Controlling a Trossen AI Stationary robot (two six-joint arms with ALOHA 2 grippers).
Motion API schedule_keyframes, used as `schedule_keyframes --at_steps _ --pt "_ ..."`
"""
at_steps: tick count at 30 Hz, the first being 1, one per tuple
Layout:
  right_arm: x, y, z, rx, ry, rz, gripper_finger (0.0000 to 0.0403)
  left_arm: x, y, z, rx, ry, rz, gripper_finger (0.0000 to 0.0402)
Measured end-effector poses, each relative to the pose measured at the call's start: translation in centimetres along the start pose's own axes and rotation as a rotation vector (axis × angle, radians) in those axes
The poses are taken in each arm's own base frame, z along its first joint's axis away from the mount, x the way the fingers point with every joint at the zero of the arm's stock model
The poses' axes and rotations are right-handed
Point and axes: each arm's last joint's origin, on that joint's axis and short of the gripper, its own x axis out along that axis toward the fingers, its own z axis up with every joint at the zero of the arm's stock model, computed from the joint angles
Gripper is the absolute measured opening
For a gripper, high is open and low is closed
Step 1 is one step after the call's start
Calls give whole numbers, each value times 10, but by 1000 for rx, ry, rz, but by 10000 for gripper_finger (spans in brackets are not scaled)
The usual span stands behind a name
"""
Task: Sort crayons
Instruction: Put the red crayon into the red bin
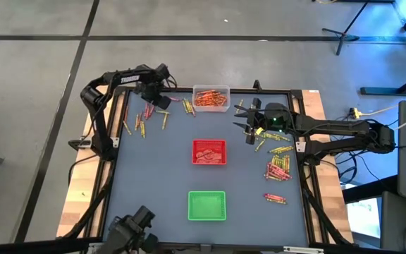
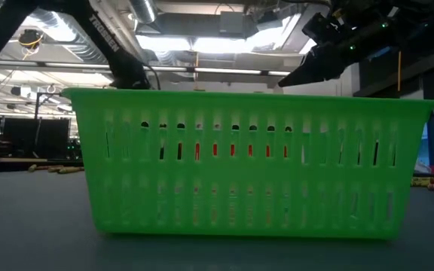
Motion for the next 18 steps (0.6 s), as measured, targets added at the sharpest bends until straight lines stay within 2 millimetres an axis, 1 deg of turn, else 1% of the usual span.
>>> schedule_keyframes --at_steps 3,6,12,15,18 --pt "0 0 0 0 0 0 137 9 5 2 -13 26 17 108" --pt "0 0 0 0 0 0 137 16 8 5 -11 48 -18 108" --pt "0 0 0 0 -2 2 137 19 10 6 7 55 -65 104" --pt "0 0 0 -1 -2 2 137 20 12 6 2 61 -97 84" --pt "0 0 0 0 -2 2 137 20 11 6 6 59 -99 55"
